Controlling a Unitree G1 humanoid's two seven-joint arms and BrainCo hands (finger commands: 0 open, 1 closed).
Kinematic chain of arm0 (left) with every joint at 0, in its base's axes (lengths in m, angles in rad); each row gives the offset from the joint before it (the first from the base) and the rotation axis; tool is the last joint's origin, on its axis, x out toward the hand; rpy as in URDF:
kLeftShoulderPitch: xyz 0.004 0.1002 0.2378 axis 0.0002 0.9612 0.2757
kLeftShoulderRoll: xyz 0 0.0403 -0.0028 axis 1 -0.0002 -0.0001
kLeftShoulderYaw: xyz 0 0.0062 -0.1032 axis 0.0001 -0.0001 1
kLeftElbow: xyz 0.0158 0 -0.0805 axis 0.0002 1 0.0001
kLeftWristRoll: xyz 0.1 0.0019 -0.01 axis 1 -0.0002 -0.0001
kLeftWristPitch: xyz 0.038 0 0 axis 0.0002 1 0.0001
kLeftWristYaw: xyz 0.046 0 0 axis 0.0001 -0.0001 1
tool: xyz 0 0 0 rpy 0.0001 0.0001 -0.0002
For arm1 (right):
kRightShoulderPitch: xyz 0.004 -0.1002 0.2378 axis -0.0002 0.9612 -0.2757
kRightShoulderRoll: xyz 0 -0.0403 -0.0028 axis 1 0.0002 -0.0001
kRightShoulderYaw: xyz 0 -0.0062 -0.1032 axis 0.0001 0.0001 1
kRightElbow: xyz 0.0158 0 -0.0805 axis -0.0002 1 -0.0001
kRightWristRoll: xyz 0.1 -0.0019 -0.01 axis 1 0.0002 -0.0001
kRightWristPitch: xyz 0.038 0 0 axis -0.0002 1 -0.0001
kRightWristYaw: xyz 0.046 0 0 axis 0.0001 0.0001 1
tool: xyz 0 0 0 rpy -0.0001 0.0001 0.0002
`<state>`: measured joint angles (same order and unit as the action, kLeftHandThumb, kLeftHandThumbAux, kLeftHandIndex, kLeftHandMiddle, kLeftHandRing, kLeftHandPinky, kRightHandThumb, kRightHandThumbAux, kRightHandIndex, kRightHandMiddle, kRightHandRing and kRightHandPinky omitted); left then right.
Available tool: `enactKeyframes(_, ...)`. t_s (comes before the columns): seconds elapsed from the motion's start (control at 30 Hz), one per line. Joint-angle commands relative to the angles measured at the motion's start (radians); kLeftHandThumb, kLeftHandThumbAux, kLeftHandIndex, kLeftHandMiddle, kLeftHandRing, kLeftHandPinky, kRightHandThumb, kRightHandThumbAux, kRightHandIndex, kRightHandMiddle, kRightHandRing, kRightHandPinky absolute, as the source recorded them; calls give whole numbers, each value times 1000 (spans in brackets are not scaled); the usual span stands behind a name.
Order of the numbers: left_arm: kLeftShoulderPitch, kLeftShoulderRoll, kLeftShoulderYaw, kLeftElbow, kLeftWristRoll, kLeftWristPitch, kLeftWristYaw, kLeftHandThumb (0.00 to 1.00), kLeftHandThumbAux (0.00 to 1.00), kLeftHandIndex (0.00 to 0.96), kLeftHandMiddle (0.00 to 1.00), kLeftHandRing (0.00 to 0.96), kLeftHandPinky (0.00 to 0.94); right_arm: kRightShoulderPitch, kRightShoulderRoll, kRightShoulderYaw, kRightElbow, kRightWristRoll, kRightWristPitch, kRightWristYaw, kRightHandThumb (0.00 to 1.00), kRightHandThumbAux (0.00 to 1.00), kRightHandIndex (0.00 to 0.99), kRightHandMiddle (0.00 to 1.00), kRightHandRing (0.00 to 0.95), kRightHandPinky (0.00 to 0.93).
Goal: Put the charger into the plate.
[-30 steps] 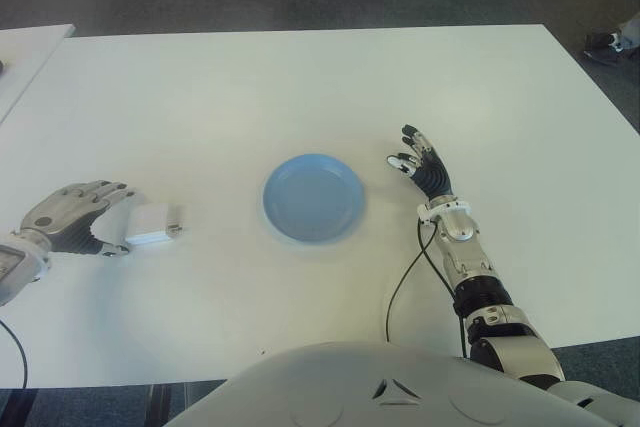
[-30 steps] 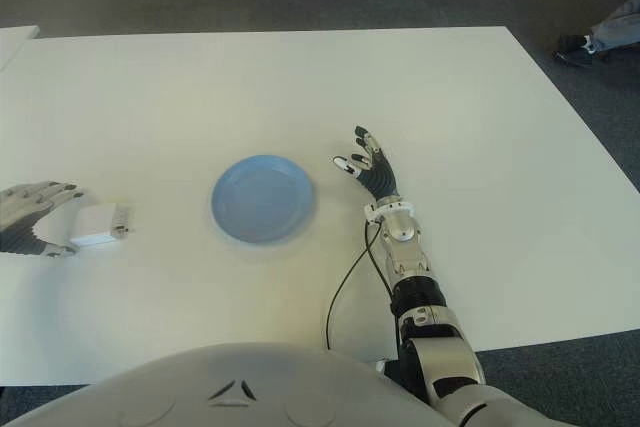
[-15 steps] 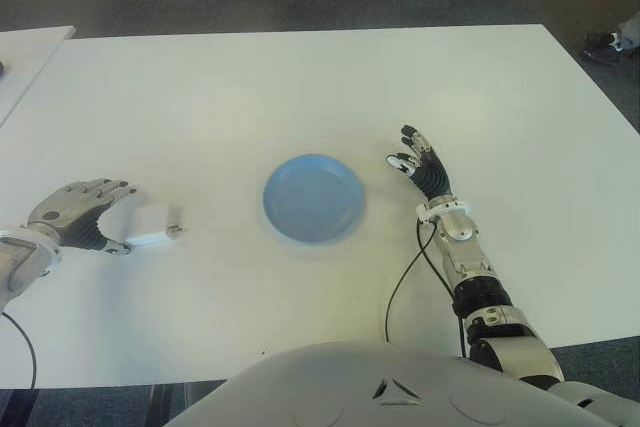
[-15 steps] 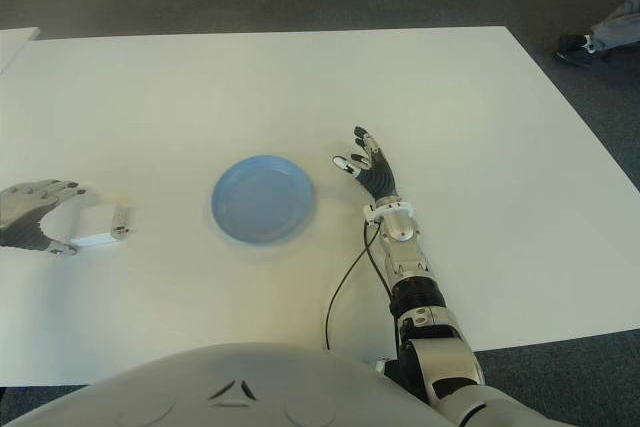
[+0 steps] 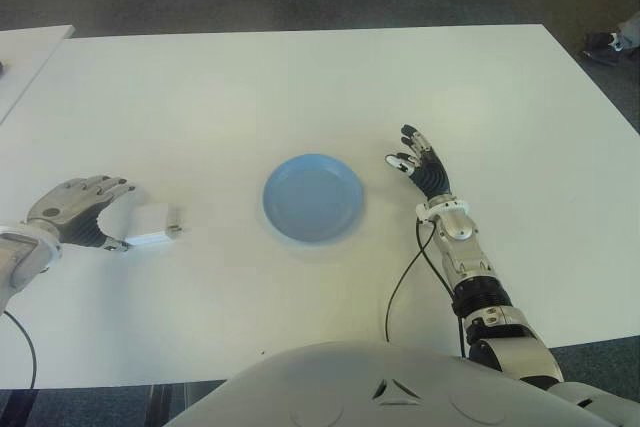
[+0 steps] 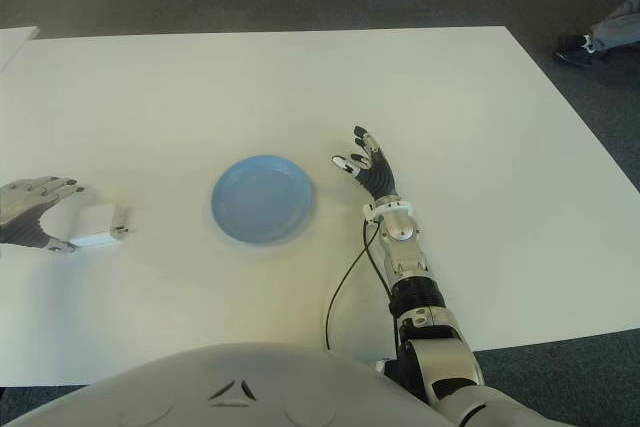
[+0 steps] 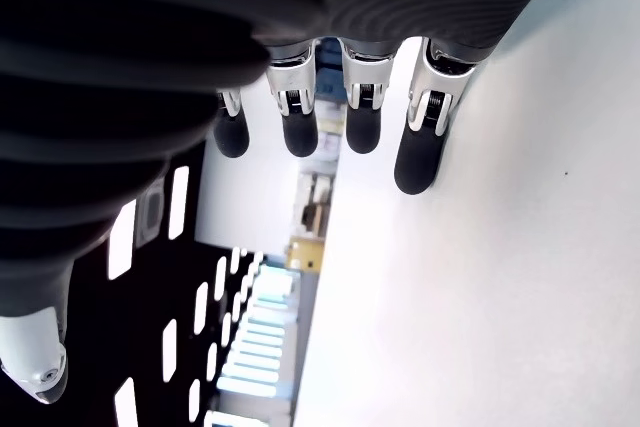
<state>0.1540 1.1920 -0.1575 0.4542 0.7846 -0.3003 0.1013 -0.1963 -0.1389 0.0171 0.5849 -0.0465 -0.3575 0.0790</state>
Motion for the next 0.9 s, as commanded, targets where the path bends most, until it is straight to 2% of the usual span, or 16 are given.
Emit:
enactKeyframes(0.03,27,25,32,-13,-8,6,5,549,535,0,0,0,0,22,12,8,18,-5,35,7,87,575,0,34,61,121)
enactKeyframes(0.2,62,29,59,-29,-50,-59,12,526,552,0,0,0,0,22,15,7,15,-3,37,8,88,577,0,36,63,127)
enactKeyframes(0.4,90,31,68,-45,-87,-126,-25,450,580,0,0,0,4,24,18,7,10,-1,40,7,87,582,0,37,66,130)
enactKeyframes(0.6,77,25,49,-14,-69,-164,-29,430,553,0,0,0,7,24,18,7,7,-1,44,7,85,581,0,36,65,126)
enactKeyframes(0.77,63,20,33,12,-56,-190,-22,452,523,0,0,0,13,22,17,8,9,-4,47,7,81,579,0,33,62,124)
enactKeyframes(0.9,55,12,27,33,-55,-206,-16,451,559,0,0,0,18,21,17,10,10,-7,50,5,81,583,0,32,64,133)
